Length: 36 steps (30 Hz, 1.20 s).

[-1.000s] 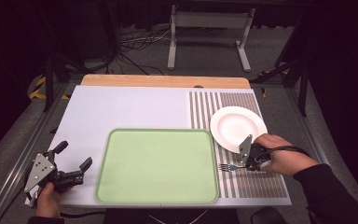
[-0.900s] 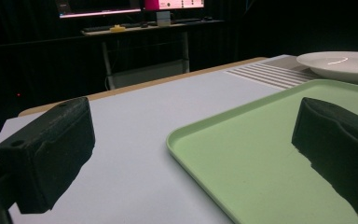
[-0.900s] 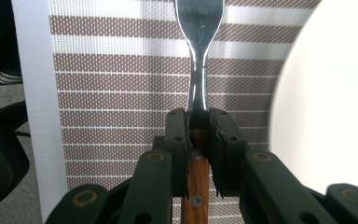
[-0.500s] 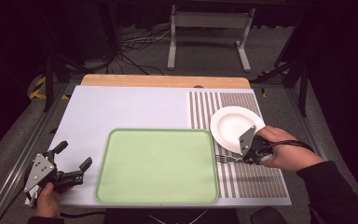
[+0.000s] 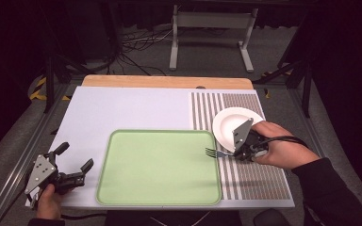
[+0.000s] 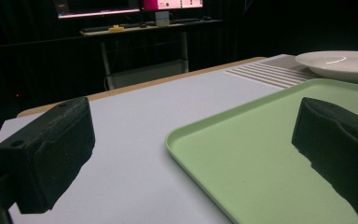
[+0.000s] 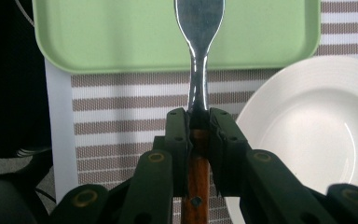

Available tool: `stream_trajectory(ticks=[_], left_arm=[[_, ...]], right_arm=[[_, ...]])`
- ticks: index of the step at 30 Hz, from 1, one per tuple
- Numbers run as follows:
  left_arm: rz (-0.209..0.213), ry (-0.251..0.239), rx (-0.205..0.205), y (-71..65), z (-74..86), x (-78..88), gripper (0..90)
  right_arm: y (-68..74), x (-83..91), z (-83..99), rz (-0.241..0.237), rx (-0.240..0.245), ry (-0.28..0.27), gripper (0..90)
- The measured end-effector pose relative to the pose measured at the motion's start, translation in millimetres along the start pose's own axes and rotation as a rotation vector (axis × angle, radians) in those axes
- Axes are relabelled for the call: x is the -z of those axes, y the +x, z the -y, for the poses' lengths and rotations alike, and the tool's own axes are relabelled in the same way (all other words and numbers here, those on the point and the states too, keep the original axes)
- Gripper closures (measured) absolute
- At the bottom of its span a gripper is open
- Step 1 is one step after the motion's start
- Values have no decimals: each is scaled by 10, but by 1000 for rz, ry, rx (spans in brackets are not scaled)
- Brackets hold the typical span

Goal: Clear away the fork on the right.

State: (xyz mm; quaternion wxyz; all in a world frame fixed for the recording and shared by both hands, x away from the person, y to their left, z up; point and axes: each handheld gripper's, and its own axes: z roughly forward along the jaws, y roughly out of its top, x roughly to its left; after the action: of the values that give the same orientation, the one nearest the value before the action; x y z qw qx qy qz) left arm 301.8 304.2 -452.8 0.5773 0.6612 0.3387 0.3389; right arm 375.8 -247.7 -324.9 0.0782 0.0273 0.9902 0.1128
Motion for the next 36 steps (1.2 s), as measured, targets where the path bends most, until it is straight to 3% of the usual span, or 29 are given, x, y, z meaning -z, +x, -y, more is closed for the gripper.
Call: stream_trajectory(ticks=[14, 17, 26, 27, 31, 34, 36], left_arm=[[3, 3, -1, 3, -3, 5, 0], [3, 0, 2, 3, -2, 3, 0], [3, 0, 4, 5, -3, 6, 0], [3, 0, 4, 5, -3, 6, 0], [2, -2, 3, 6, -4, 8, 0], [2, -3, 4, 8, -3, 7, 0], [2, -2, 5, 7, -3, 7, 0]], right_arm=[[-31, -42, -482, -25, 24, -45, 784], [-32, -56, -574, -43, 1, -55, 784], [-30, -116, -772, -53, -8, -69, 783], [-27, -129, -808, -68, -72, -71, 784], [-21, -158, -860, -58, -210, -65, 783], [-17, -173, -891, -46, -312, -89, 784], [-13, -179, -900, -34, -338, -95, 784]])
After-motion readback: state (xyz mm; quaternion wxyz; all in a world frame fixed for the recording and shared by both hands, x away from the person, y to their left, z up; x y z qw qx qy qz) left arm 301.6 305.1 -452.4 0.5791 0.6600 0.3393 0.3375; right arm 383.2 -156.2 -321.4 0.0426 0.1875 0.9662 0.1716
